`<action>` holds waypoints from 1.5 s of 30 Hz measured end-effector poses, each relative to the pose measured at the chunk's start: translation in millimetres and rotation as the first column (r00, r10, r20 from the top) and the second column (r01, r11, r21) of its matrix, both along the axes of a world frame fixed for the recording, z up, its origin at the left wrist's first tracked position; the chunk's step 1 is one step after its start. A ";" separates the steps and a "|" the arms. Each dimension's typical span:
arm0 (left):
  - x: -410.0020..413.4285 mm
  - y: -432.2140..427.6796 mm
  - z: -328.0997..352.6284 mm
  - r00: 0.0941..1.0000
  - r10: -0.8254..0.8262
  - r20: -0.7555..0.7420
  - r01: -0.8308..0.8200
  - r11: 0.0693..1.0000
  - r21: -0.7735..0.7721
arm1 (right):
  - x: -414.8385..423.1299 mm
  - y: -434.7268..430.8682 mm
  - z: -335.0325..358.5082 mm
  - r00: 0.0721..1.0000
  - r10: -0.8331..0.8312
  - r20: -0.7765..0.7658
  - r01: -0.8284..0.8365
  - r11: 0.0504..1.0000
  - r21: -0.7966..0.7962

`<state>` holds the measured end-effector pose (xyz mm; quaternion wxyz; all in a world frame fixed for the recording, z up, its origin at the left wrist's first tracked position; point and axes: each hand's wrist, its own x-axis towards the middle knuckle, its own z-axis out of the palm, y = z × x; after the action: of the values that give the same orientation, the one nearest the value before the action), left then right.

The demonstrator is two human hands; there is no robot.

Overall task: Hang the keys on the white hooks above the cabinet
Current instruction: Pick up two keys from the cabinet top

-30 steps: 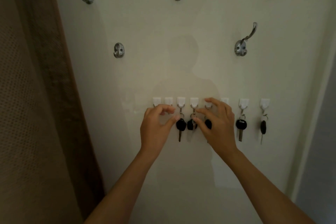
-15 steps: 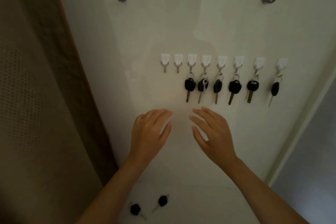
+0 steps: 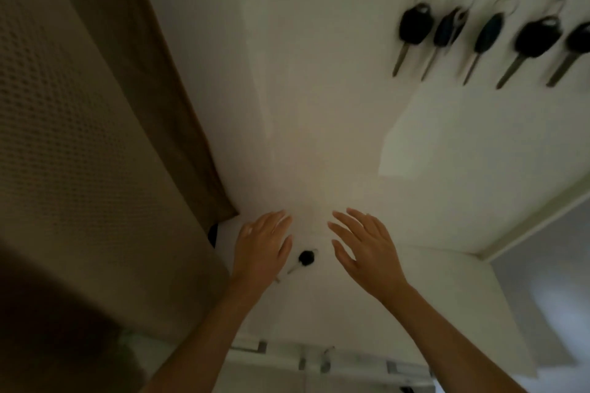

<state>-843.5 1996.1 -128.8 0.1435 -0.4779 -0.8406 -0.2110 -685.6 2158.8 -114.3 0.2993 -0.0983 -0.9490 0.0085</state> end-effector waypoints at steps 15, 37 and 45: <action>-19.5 -26.3 -63.4 0.969 0.159 0.189 -0.121 0.972 -0.200 | -26.4 -1.7 -84.7 0.938 -0.066 0.341 0.111 0.988 -0.112; -50.9 -39.8 -95.4 0.954 0.155 0.258 -0.081 0.958 -0.274 | -45.3 7.4 -105.9 0.910 -0.117 0.397 0.186 0.973 -0.138; -47.2 -38.1 -87.8 0.960 0.112 0.257 -0.059 0.978 -0.202 | -34.7 3.2 -97.2 0.948 -0.106 0.301 0.168 0.968 -0.188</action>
<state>-890.6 1957.9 -216.7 -0.0090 -0.4197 -0.8886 -0.1847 -720.3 2162.0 -211.5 0.1454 -0.1957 -0.9670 0.0740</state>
